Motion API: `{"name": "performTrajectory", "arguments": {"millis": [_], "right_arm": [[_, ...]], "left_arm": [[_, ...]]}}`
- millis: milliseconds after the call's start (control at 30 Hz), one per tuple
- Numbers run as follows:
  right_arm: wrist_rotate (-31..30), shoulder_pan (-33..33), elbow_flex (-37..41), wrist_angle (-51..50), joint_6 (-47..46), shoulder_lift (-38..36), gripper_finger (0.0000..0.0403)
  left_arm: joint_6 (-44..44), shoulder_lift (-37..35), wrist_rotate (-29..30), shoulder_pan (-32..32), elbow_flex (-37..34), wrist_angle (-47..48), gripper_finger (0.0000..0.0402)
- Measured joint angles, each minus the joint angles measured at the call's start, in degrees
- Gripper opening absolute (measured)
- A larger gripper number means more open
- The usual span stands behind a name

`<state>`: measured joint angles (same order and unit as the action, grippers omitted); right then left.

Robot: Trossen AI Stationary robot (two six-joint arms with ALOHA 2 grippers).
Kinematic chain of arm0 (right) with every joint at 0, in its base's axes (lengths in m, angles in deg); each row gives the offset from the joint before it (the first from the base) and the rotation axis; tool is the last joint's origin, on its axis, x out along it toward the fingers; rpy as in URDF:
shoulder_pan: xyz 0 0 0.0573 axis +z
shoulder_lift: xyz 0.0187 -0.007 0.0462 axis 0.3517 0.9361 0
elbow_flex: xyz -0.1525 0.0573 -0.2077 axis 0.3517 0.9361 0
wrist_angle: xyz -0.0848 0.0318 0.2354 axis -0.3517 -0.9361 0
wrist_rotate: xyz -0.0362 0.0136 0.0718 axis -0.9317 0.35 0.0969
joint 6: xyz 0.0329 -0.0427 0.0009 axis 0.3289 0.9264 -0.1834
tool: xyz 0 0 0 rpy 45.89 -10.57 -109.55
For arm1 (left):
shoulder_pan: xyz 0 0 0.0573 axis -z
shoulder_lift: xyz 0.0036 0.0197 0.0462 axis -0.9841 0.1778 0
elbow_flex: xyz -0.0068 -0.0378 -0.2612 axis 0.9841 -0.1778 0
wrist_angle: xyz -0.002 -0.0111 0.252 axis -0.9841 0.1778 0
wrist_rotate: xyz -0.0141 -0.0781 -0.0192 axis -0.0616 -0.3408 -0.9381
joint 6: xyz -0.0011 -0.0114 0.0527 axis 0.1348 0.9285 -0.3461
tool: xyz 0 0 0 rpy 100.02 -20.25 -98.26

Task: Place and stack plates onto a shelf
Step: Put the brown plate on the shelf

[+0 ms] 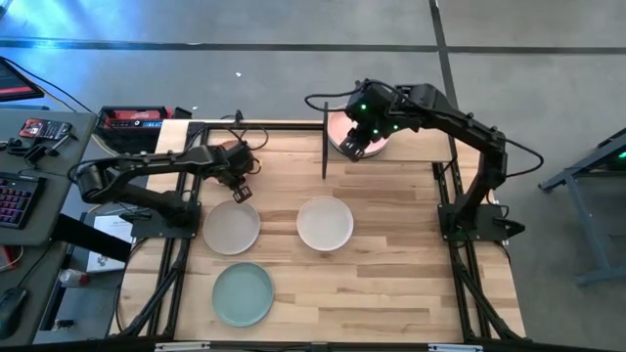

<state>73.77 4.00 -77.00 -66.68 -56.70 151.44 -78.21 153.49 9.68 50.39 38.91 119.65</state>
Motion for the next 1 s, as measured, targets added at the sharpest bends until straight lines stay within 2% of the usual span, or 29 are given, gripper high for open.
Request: {"name": "performTrajectory", "arguments": {"millis": [400, 600, 800, 1000], "right_arm": [[-1.84, 7.38, 0.00, 0.02, -18.97, 0.00, 0.0108], [-4.33, 10.79, 0.00, 0.00, -28.35, 0.28, 0.0108], [-4.81, 13.47, 0.01, -0.12, -33.64, 2.25, 0.0108], [-4.78, 15.93, 0.04, 0.45, -35.93, 4.94, 0.0108]], "left_arm": [[-9.37, -8.57, -1.85, 11.12, 10.75, 8.65, 0.0001], [-19.43, -9.14, -1.49, 20.02, 18.53, 14.04, 0.0001], [-26.60, -7.74, 3.04, 29.42, 24.66, 16.20, 0.0001], [-29.78, -4.48, 8.72, 37.06, 27.63, 16.67, 0.0001]]}}
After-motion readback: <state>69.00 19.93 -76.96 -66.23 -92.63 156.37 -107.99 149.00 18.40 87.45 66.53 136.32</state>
